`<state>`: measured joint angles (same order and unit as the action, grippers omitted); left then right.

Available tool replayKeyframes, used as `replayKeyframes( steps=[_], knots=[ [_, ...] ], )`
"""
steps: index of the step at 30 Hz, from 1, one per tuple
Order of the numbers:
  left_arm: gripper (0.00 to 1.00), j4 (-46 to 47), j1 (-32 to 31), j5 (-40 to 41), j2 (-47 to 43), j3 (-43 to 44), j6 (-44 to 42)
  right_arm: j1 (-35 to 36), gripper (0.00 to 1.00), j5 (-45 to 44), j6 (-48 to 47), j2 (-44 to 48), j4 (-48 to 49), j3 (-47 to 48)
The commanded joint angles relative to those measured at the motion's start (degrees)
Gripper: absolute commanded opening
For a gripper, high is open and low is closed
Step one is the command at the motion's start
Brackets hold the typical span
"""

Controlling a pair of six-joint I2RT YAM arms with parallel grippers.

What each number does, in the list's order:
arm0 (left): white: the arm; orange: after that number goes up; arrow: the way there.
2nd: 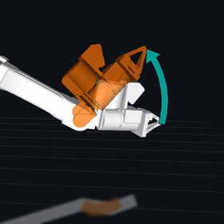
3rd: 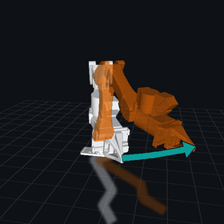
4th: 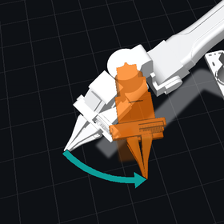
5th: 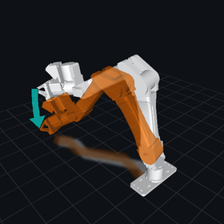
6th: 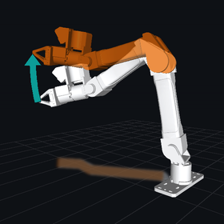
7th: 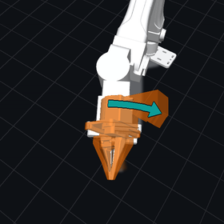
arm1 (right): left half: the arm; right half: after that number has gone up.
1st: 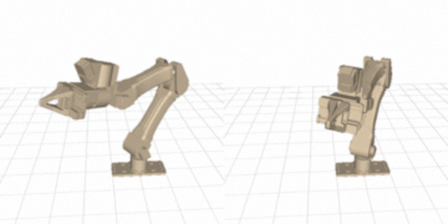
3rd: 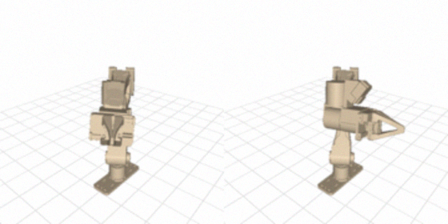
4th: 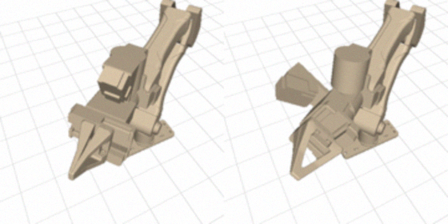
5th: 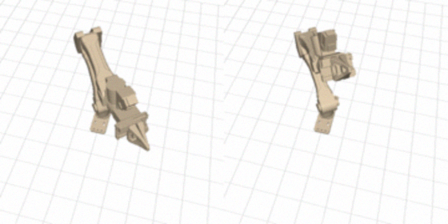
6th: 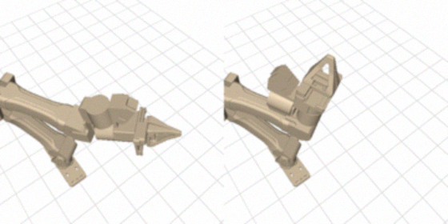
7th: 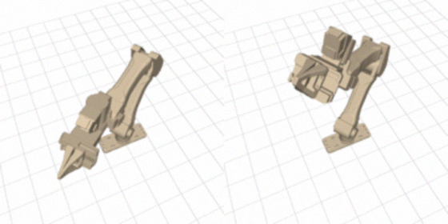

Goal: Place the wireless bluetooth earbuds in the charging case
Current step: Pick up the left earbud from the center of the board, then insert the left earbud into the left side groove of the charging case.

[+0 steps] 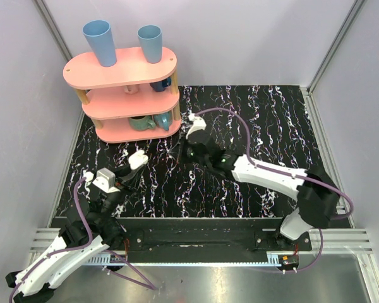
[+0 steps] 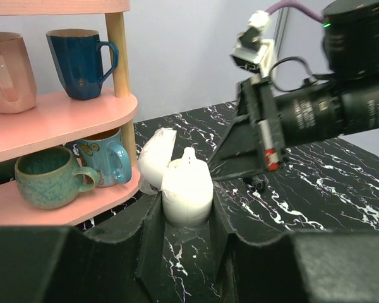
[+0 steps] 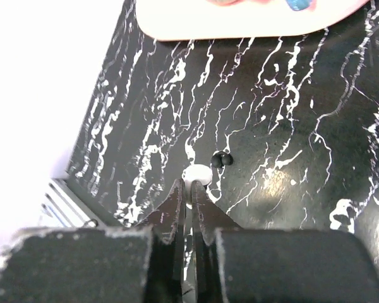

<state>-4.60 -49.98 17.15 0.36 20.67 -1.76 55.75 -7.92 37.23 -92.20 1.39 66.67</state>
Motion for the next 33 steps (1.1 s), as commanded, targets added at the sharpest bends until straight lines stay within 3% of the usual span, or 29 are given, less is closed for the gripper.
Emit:
replayKeyframes(
  steps=[1,5,13,18,27,33],
  knots=[
    [0.00,4.3,0.1,-1.1,-6.1,0.7,-1.4,-0.5,0.00,-6.9,13.6,8.1,-0.6,-3.7],
    [0.00,11.1,0.1,-1.3,-4.5,-2.0,-1.8,-0.6,0.00,-7.2,18.7,13.2,-1.0,-4.1],
    [0.00,29.7,0.1,-1.1,1.3,-11.8,-6.5,-0.6,0.00,-7.4,26.6,15.6,-18.2,5.9],
    [0.00,42.7,0.1,0.0,3.9,-16.5,-11.3,-0.5,0.00,-6.3,31.9,17.5,-21.3,8.5],
    [0.00,58.5,0.1,-1.4,14.6,-19.2,-14.9,1.2,0.00,-2.7,35.6,15.0,-25.7,13.8],
    [0.00,64.1,0.1,-1.6,19.3,-19.8,-17.0,5.9,0.00,-6.4,37.2,11.9,-28.6,18.2]
  ],
)
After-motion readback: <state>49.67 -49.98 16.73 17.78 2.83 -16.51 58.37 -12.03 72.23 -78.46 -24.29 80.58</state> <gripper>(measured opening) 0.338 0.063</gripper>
